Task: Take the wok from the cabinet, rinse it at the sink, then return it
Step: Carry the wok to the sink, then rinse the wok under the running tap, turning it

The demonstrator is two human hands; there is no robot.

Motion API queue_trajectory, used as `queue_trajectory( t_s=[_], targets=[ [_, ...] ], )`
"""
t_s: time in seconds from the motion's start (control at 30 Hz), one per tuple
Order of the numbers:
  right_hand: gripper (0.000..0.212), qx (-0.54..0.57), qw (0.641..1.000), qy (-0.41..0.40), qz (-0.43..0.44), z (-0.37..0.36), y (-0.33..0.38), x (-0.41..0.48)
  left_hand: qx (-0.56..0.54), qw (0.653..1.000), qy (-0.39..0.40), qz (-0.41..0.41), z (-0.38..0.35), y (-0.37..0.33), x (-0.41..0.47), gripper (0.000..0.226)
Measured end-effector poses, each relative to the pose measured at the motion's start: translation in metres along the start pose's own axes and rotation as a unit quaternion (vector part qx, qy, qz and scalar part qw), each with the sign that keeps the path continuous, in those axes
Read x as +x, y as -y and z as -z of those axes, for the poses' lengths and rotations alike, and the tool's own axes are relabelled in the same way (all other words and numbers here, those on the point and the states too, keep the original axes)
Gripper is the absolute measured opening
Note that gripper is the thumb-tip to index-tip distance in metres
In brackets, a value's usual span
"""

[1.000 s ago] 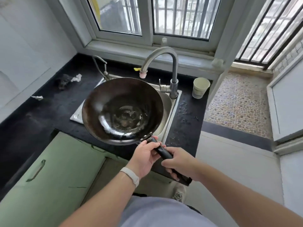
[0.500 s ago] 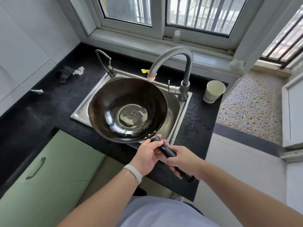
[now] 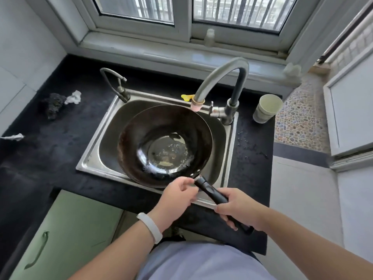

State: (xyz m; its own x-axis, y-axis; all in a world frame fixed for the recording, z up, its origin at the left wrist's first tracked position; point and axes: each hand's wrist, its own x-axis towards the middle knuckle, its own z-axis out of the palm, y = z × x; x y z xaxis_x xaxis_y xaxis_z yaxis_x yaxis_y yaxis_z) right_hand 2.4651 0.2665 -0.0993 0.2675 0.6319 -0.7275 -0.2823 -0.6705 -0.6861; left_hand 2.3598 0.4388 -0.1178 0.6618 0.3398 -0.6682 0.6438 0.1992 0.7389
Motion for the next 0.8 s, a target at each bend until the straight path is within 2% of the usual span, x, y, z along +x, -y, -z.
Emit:
queue_trajectory(
  t_s=[0.1, 0.27, 0.37, 0.47, 0.67, 0.73, 0.8],
  targets=[
    [0.015, -0.018, 1.0, -0.004, -0.003, 0.001, 0.002, 0.001, 0.034, 0.996, -0.051, -0.058, 0.025, -0.016, 0.015, 0.013],
    [0.012, -0.019, 1.0, 0.001, -0.008, 0.006, 0.01, 0.002, 0.08, 0.986, -0.021, -0.146, 0.006, -0.064, 0.055, 0.015],
    [0.016, -0.017, 1.0, 0.004, -0.013, 0.013, 0.013, 0.004, 0.09, 0.979, -0.023, -0.184, -0.024, -0.097, 0.083, 0.029],
    [0.022, -0.015, 0.999, 0.015, -0.024, 0.021, 0.014, 0.006, 0.081, 0.976, -0.047, -0.194, -0.045, -0.128, 0.104, 0.048],
    [0.027, -0.02, 0.998, 0.039, -0.042, 0.037, 0.015, 0.012, 0.094, 0.977, -0.099, -0.165, -0.043, -0.154, 0.15, 0.054],
    [0.027, -0.021, 0.998, 0.049, -0.045, 0.041, 0.014, 0.014, 0.092, 0.975, -0.097, -0.175, -0.035, -0.156, 0.164, 0.049],
    [0.028, -0.018, 0.997, 0.059, -0.048, 0.044, 0.015, 0.017, 0.091, 0.973, -0.082, -0.196, -0.027, -0.157, 0.175, 0.035]
  ],
)
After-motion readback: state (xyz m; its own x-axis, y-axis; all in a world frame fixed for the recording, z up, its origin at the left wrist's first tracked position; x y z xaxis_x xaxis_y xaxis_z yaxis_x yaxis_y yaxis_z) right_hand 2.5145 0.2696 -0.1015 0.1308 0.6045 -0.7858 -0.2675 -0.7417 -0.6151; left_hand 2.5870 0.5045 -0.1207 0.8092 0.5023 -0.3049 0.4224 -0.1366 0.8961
